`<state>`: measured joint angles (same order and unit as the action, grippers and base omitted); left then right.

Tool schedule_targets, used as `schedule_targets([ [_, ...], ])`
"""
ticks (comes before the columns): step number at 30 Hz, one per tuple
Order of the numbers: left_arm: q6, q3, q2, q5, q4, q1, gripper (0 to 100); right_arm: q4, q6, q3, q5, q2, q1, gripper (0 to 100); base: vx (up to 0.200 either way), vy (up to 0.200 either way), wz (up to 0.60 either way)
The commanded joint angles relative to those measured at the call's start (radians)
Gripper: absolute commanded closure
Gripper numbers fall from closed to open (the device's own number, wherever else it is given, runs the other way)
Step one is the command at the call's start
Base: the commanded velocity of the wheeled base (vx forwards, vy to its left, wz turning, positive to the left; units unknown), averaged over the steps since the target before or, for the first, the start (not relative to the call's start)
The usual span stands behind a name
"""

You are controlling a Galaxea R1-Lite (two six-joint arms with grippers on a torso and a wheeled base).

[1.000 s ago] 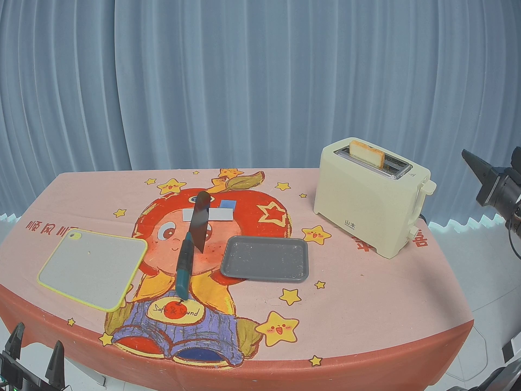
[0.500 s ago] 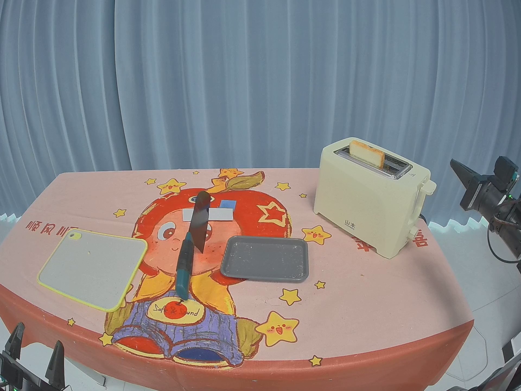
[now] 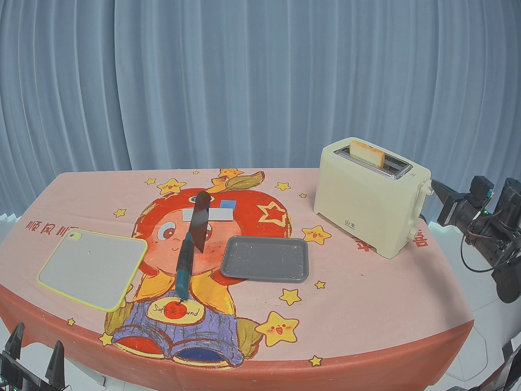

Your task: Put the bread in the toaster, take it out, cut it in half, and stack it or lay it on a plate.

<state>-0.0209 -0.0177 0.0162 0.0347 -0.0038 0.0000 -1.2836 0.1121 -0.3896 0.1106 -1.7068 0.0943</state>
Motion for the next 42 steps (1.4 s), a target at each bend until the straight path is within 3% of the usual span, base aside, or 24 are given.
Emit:
schedule_targets([
  [1,-0.001,0.018,-0.007,0.001,-0.001,0.0,0,-0.002,-0.003,0.017,0.0,-0.051,0.002,100,0.0,0.0,0.0],
  [42,-0.001,0.018,-0.007,-0.001,-0.001,0.0,0,-0.002,-0.017,0.066,-0.012,-0.162,0.001,100,0.0,0.0,0.0],
])
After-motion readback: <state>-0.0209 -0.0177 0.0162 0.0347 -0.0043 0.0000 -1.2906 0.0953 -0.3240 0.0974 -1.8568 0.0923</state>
